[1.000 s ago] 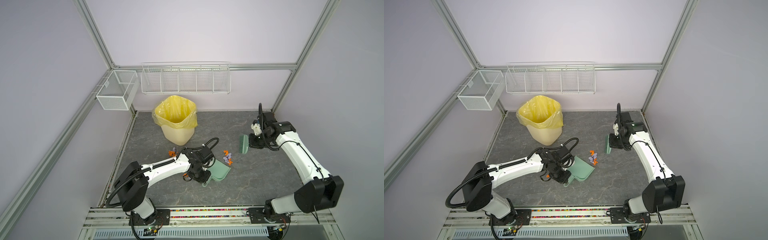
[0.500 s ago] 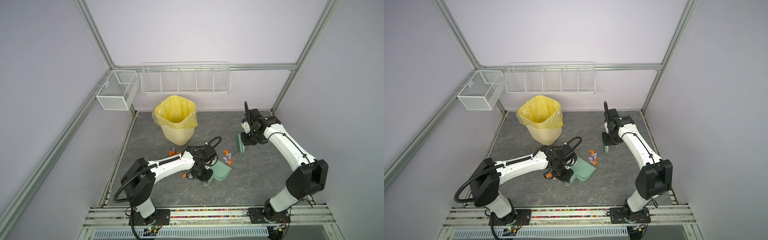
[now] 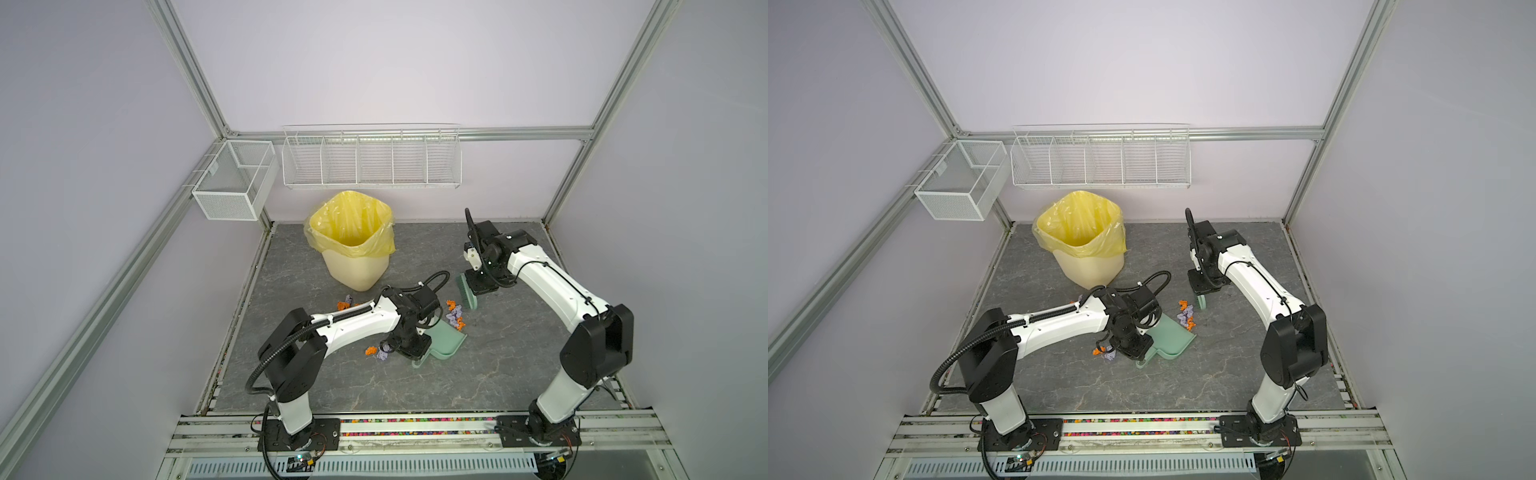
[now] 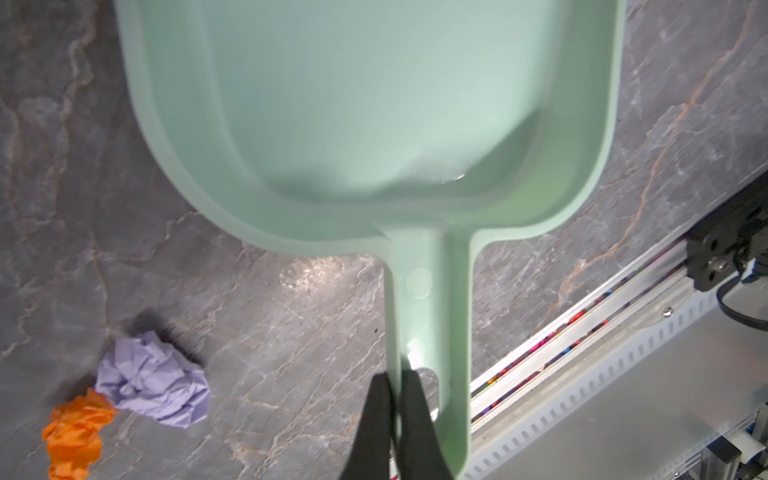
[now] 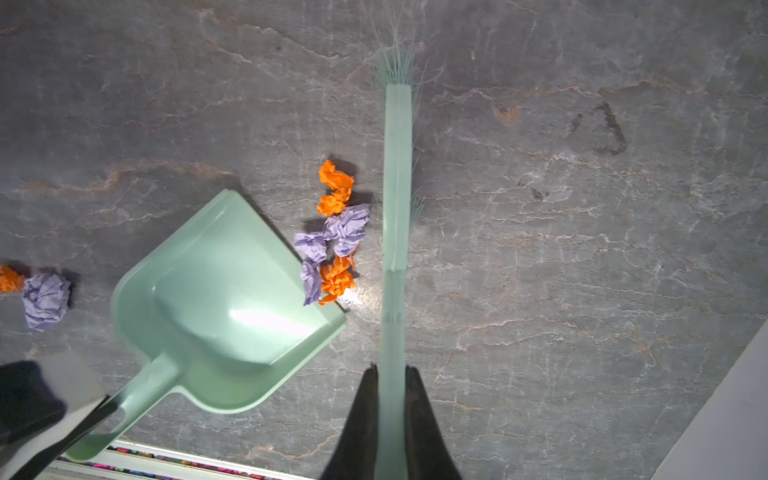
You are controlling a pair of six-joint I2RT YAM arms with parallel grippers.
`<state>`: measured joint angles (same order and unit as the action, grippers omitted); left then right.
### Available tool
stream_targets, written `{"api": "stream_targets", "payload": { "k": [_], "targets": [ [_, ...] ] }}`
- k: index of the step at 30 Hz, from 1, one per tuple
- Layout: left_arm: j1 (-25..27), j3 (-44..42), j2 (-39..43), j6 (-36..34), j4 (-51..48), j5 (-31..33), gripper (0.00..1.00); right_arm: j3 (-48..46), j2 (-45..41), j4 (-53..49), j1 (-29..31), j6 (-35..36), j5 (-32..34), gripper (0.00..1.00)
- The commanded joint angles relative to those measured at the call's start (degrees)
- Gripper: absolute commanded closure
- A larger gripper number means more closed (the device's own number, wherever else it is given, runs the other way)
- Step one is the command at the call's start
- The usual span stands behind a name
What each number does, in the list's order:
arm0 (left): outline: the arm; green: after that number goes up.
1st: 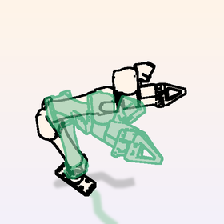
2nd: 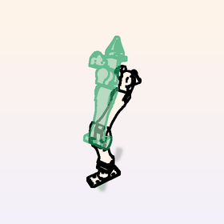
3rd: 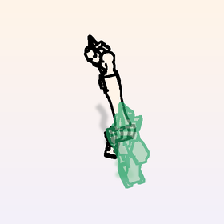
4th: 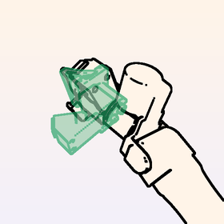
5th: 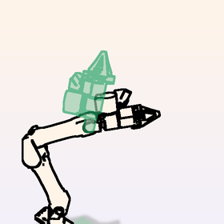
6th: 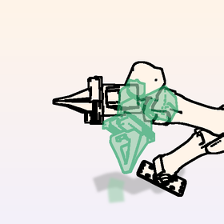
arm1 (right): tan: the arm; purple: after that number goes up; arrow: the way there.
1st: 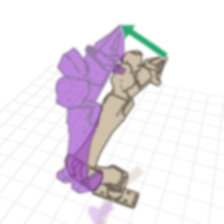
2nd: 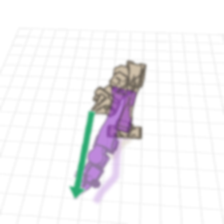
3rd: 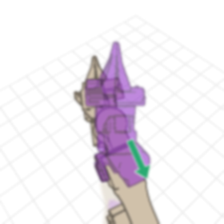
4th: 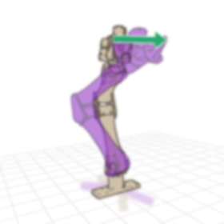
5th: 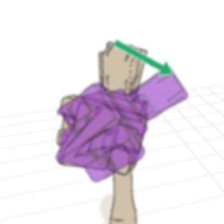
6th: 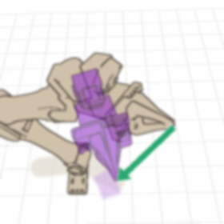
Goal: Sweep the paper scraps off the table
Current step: 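Bring the brush toward the scrap cluster with the right gripper, then sweep scraps into the green dustpan with the right gripper's brush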
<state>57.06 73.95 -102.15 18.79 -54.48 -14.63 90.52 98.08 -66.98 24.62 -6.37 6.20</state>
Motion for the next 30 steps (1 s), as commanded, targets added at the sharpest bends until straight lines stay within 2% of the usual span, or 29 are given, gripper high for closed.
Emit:
{"api": "stream_targets", "payload": {
  "k": [1,6,15,19,25,30],
  "targets": [
    [-0.7,2.4,-1.4,-0.9,-0.5,0.4,1.0,-2.1,-0.8,-1.0,2.4,0.5,-1.5,0.93],
    [-1.8,4.0,-2.8,-1.6,-1.1,0.2,1.0,-5.8,-4.9,-0.3,5.3,0.0,-6.5,0.93],
    [-3.0,4.1,-3.9,-2.0,-1.4,-0.2,1.0,-8.7,-15.4,2.3,6.1,-1.7,-19.0,0.93],
    [-3.2,4.3,-3.7,-2.5,-2.0,-0.1,1.0,-7.5,-16.2,3.0,6.0,-3.0,-14.2,0.93],
    [-4.2,3.9,-3.0,-2.4,-1.9,-0.5,1.0,-2.3,-11.4,2.8,4.7,-3.3,-7.4,0.93],
    [-4.6,3.5,-2.9,-1.5,-1.3,-1.6,1.0,-0.3,-9.4,9.3,2.8,-5.6,-9.8,0.93]
  ]
}}
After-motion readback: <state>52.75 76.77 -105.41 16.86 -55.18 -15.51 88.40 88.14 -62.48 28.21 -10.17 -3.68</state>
